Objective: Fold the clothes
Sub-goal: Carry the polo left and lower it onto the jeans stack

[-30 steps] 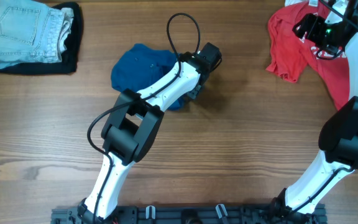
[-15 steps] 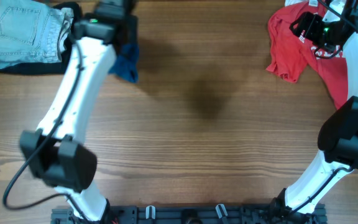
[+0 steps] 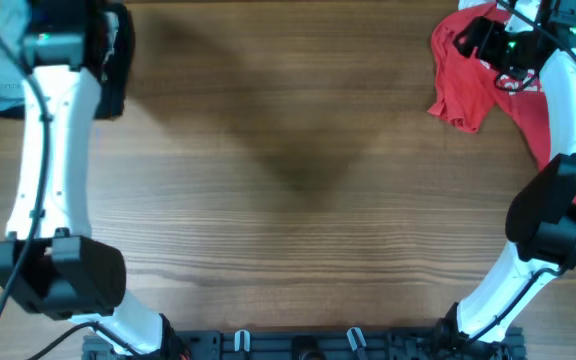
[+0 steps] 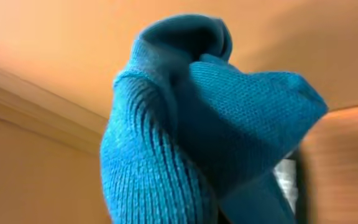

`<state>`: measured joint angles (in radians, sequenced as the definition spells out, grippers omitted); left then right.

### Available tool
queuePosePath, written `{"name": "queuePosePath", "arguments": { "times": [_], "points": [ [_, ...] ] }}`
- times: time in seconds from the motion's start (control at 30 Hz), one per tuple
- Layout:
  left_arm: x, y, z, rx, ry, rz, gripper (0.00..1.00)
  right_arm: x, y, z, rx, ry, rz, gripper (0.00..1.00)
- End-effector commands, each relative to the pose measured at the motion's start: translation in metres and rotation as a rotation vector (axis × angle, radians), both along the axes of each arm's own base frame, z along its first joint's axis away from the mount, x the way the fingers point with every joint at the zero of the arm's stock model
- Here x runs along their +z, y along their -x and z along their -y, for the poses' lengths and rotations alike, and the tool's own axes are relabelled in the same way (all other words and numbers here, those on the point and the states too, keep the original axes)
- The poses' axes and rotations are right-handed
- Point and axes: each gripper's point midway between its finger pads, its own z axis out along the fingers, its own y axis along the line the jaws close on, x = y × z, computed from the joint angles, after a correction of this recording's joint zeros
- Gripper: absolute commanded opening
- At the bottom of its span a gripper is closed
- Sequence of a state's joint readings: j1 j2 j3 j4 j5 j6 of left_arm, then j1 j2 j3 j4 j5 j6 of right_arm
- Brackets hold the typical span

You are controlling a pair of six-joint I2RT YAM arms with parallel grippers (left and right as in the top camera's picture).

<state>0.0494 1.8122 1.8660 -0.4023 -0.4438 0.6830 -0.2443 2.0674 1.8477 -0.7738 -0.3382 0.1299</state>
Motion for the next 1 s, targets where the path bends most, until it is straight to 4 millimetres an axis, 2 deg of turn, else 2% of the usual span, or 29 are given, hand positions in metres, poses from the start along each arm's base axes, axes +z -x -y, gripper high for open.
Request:
{"name": "queuePosePath", "arguments": {
  "times": [0.0,0.17,0.23,0.33,0.47,0.57,0.7,0.87,0.97],
  "points": [
    [0.036,-0.002,-0.051,-0.022,-0.247,0.008,0.04,-0.004,-0.003,-0.01,0.016,0.006,-0.006,0.91],
    [0.017,-0.022,-0.114,0.067,-0.342,0.026,0.04,-0.005,-0.003,-0.014,0.024,0.006,-0.009,0.91],
    [0.001,-0.03,-0.14,0.108,-0.348,0.037,0.04,-0.006,-0.001,-0.015,0.024,0.004,-0.017,0.91],
    [-0.034,-0.041,-0.173,0.147,-0.365,0.013,0.04,-0.007,0.0,-0.015,0.026,0.002,-0.025,0.9],
    [-0.071,-0.046,-0.202,0.187,-0.361,-0.013,0.04,-0.007,0.0,-0.017,0.028,0.004,-0.024,0.87],
    [-0.071,-0.041,-0.216,0.213,-0.377,-0.011,0.04,-0.007,-0.001,-0.016,0.022,0.025,-0.024,0.87],
    [-0.076,-0.042,-0.215,0.191,-0.397,-0.046,0.04,-0.005,-0.006,-0.026,0.041,0.03,-0.005,0.87],
    [-0.124,-0.061,-0.172,0.076,-0.251,-0.131,0.04,-0.005,-0.007,-0.035,0.058,0.03,-0.006,0.87],
    [-0.155,-0.072,-0.125,-0.02,-0.06,-0.146,0.04,-0.006,-0.005,-0.035,0.058,0.028,-0.015,0.87]
  ]
}}
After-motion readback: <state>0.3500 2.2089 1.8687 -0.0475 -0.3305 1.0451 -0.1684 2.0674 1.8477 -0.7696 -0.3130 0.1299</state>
